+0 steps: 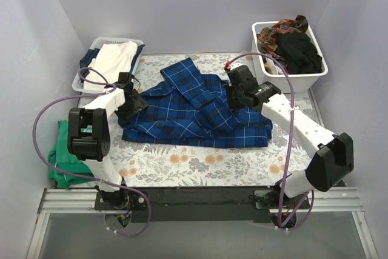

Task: Fold and stack the long sleeve shirts
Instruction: Fold the shirt

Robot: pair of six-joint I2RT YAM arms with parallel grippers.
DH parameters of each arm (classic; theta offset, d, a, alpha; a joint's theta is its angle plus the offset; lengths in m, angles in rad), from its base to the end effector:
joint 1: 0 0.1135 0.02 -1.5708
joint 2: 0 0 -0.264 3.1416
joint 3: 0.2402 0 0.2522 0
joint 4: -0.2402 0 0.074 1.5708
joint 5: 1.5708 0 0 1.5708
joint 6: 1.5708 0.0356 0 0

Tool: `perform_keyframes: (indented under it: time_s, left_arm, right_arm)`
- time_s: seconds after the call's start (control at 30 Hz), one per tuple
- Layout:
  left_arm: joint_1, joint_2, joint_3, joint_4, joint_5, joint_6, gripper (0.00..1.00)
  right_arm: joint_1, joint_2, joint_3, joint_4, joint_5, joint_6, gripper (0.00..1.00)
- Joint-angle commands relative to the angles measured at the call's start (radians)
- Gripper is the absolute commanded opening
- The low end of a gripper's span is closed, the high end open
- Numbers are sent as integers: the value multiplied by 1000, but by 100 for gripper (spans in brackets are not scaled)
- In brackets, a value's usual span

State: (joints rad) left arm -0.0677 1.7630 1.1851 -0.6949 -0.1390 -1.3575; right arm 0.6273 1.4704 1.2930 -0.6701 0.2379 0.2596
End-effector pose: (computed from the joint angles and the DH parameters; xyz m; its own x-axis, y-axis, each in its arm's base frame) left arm 0.3400 -0.0181 0.1846 -0.2277 -0.9547 -0.1916 -0.9265 0.2730 -0.2589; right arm 0.2617 0.1793 0.3106 -0.7006 -0.1998 -0.6850 -0.2735 0.9619 -0.0008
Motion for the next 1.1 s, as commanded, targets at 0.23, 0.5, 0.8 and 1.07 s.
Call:
perform_keyframes:
  time_s: [0.23, 0.5, 0.8, 1.07]
  left_arm:
    - [0, 36, 57, 11, -36, -6, 77]
    - [-1, 44, 73, 8, -42, -3, 77]
    - [0, 55, 82, 11, -28, 3, 77]
    - [-1, -26, 65, 58, 27, 55, 77]
  right_arm:
    - [-23, -97, 221, -39, 96, 9, 1]
    - [-52, -150, 161, -127, 69, 47, 1]
    - [-52, -191, -98, -223, -141, 101, 9]
    - [-54, -62, -54, -298, 6, 153, 57]
